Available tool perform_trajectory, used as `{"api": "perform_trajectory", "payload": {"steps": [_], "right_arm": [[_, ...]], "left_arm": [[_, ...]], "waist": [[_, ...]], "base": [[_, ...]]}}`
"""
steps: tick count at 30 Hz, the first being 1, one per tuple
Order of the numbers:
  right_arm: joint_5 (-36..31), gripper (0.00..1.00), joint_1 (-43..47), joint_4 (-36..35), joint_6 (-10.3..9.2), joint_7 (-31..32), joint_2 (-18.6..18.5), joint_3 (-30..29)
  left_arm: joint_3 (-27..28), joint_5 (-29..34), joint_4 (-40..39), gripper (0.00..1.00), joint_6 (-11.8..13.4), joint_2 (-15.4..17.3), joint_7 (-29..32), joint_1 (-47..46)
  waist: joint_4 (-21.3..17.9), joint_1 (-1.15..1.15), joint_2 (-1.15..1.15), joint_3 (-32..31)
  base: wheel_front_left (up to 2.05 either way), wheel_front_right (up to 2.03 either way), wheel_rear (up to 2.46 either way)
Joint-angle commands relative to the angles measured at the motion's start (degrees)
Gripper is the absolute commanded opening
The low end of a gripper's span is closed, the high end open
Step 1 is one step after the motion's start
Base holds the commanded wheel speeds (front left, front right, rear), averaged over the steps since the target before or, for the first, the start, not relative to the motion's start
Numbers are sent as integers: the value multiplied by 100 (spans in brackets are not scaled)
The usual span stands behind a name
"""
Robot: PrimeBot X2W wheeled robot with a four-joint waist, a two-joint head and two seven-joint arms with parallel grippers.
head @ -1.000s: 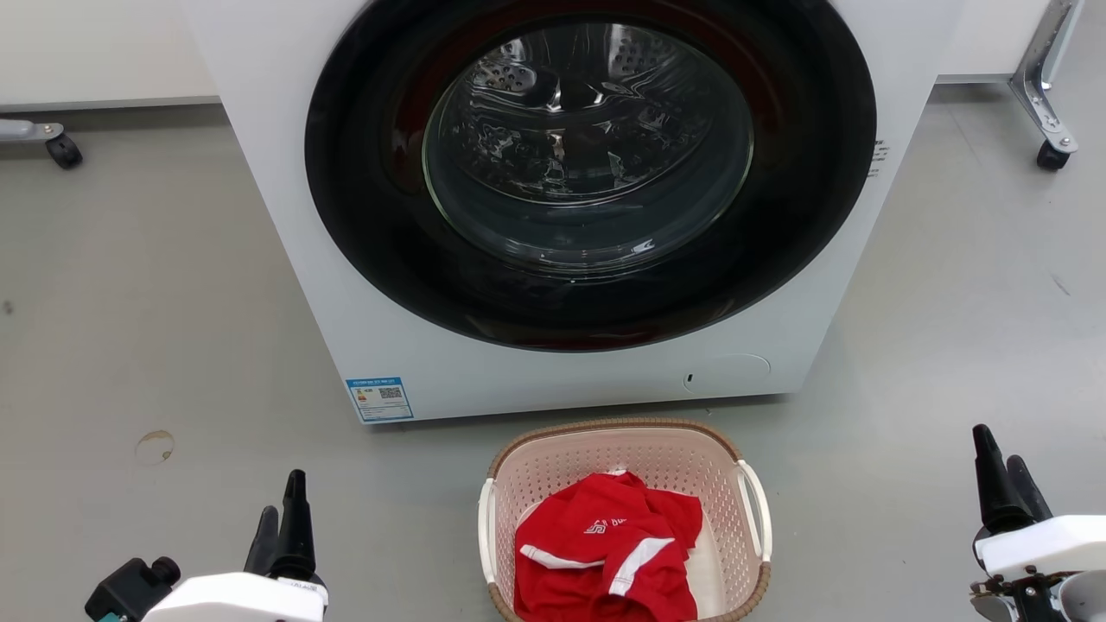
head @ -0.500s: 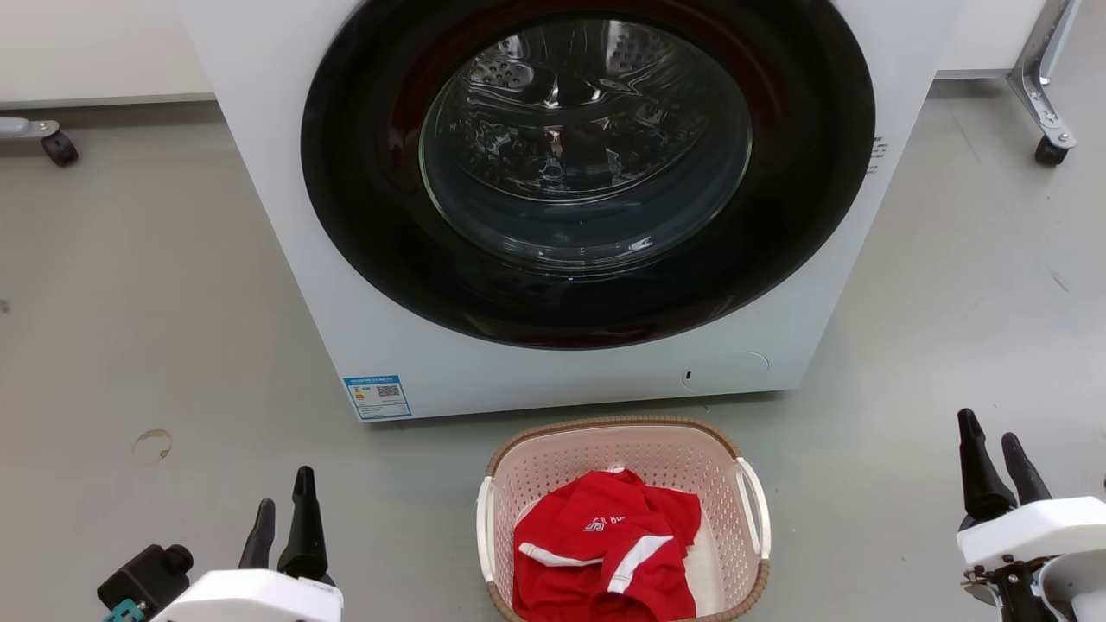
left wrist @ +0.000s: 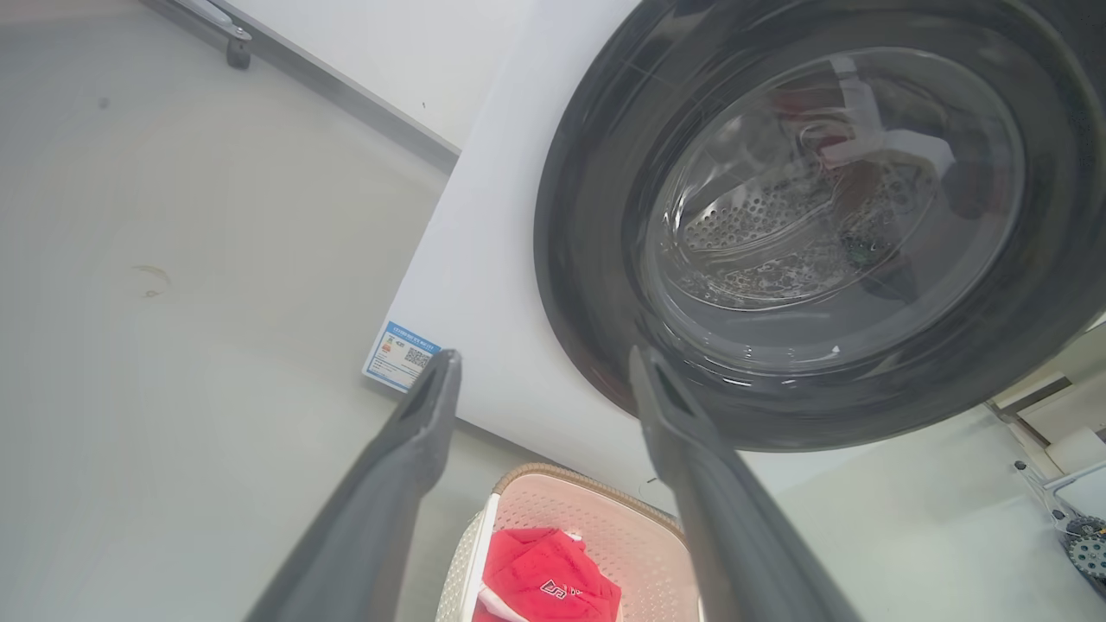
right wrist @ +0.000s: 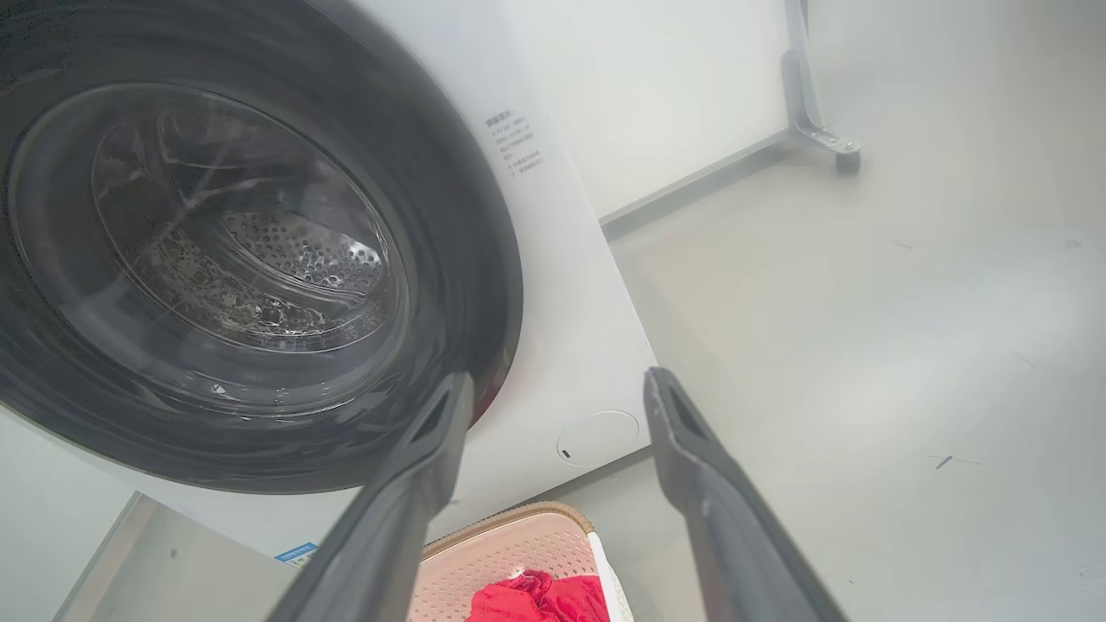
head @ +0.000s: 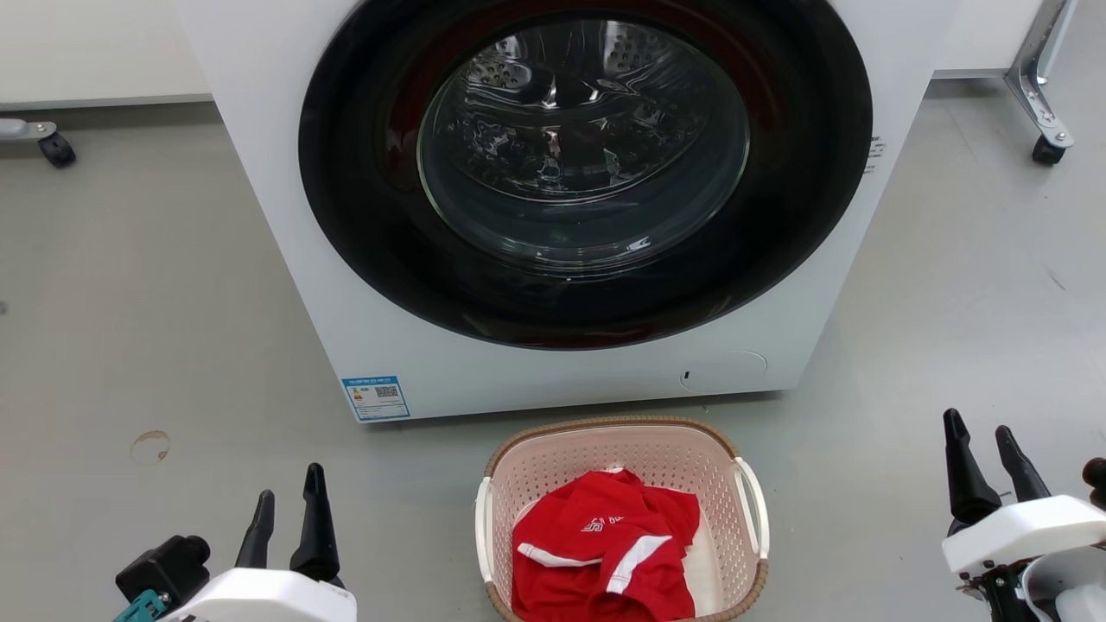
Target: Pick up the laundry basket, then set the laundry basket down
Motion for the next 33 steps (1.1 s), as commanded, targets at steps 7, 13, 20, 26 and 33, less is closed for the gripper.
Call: {"api": "perform_trajectory", "payload": {"steps": [7,13,20,26,33], "right_arm": [[-528,100,-388,-50,25,-200,-170,187],[-947,100,-452,-8,27,-317,-189,279],[-1312,100,-502,36,29,-418,-206,355],[-1729,100,-560,82,31,-536,-226,442],[-2148,100,-627,137,33,-653,-245,532]], "left_arm": [[51,576,-111,100,84,85,-183,-290],[9,1046,-72,100,112,94,-303,-305],[-20,1459,-9,100,133,101,-405,-324],[-59,1939,43,100,160,109,-525,-354],[-96,2410,71,100,196,118,-644,-371]], "waist": [[-10,0,0,-6],[-16,0,0,-4],[-18,0,0,2],[-19,0,0,15],[-31,0,0,25]], "base": [[0,0,0],[0,0,0],[0,0,0],[0,0,0],[0,0,0]]}}
